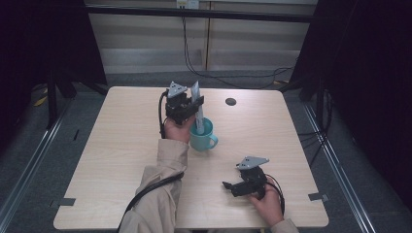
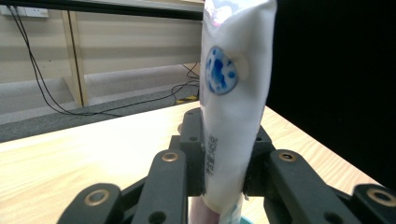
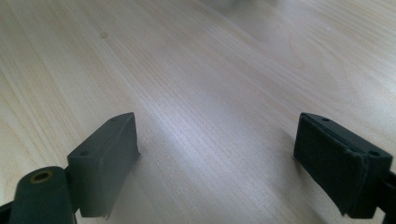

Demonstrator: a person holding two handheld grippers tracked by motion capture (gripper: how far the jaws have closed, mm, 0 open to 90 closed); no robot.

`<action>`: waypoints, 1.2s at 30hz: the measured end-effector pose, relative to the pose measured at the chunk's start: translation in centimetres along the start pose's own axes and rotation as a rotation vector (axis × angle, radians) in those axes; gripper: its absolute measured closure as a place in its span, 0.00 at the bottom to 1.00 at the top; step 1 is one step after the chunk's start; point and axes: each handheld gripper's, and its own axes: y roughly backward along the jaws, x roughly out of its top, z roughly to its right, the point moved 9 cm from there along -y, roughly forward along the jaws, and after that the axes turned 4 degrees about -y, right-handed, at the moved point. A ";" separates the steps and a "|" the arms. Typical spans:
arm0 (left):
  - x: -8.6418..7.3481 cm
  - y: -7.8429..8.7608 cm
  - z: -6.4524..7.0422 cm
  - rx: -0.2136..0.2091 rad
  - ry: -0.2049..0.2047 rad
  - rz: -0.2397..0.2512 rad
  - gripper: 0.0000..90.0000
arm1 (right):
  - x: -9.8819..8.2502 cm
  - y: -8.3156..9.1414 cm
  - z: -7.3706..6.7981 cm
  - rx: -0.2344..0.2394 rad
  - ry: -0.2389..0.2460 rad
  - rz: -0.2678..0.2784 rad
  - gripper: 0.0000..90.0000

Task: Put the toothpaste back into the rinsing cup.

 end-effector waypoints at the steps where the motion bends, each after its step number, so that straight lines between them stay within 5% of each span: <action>1: -0.2 -0.1 0.0 0.001 0.003 -0.002 0.84 | 0.0 0.0 0.0 0.000 0.001 0.000 0.14; 23: -4.1 -0.1 -0.3 0.033 0.010 -0.061 0.83 | 0.0 0.0 0.0 0.006 0.010 -0.001 0.14; 36: -4.7 0.0 -0.1 0.025 0.014 -0.058 0.80 | 0.0 0.0 -0.1 0.006 0.010 -0.001 0.14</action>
